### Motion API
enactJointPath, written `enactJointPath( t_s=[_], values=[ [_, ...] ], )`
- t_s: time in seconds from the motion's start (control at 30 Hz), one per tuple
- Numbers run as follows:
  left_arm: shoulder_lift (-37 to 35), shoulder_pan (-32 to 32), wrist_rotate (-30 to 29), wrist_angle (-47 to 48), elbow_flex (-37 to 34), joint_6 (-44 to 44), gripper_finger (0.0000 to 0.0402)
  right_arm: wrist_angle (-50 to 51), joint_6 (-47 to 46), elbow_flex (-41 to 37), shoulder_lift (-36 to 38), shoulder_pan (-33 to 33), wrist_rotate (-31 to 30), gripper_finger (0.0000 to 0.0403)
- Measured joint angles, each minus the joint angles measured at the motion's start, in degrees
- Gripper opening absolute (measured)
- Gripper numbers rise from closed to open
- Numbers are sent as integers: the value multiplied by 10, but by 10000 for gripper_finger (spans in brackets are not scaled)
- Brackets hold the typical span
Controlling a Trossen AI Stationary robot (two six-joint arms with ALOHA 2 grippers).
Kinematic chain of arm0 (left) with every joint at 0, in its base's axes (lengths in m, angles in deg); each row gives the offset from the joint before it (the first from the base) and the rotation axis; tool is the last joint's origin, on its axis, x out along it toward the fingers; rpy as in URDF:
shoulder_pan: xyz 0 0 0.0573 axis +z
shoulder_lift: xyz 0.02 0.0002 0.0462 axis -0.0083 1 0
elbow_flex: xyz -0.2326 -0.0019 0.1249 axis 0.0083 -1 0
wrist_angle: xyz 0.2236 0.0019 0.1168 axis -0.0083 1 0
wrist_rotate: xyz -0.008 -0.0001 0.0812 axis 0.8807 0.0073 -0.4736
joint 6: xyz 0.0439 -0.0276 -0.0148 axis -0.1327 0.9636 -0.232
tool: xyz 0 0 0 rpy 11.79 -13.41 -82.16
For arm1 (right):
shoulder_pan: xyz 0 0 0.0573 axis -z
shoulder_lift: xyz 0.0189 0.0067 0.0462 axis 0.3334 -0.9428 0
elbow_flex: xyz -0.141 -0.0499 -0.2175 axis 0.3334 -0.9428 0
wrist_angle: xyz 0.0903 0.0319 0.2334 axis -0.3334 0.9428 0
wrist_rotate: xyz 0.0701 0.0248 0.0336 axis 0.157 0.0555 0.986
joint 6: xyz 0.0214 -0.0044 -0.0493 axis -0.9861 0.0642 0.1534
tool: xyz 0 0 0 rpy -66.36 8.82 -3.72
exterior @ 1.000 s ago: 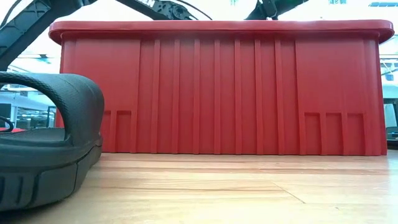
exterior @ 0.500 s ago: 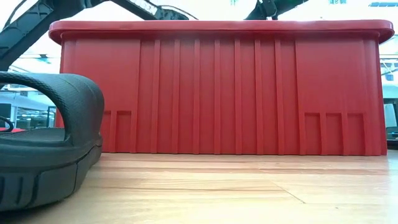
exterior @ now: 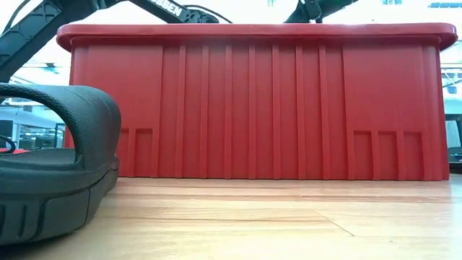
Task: Pick and place slides into bin
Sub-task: Put the left black slide into the red bin
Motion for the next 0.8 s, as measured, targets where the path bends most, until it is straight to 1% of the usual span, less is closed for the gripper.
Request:
enactJointPath(
  t_s=[0.1,0.13,0.2,0.27,0.43,0.57,0.67,0.8],
  values=[
    [0,3,-9,-2,0,-3,17,0,4,0,0,0,0,105],
    [0,5,-16,-2,0,-3,8,0,5,0,0,0,0,105],
    [0,7,-35,-3,0,-3,6,0,12,0,0,0,0,105],
    [1,13,-52,-7,0,-3,12,0,16,0,0,0,0,105],
    [0,24,-71,-5,0,-14,26,0,27,0,0,0,0,105],
    [0,30,-62,-3,0,-33,41,0,42,0,0,0,0,105],
    [-2,35,-53,-2,1,-51,60,-1,50,0,0,2,0,105],
    [-10,48,-56,-5,6,-54,96,-1,51,0,0,5,-1,105]
  ],
)
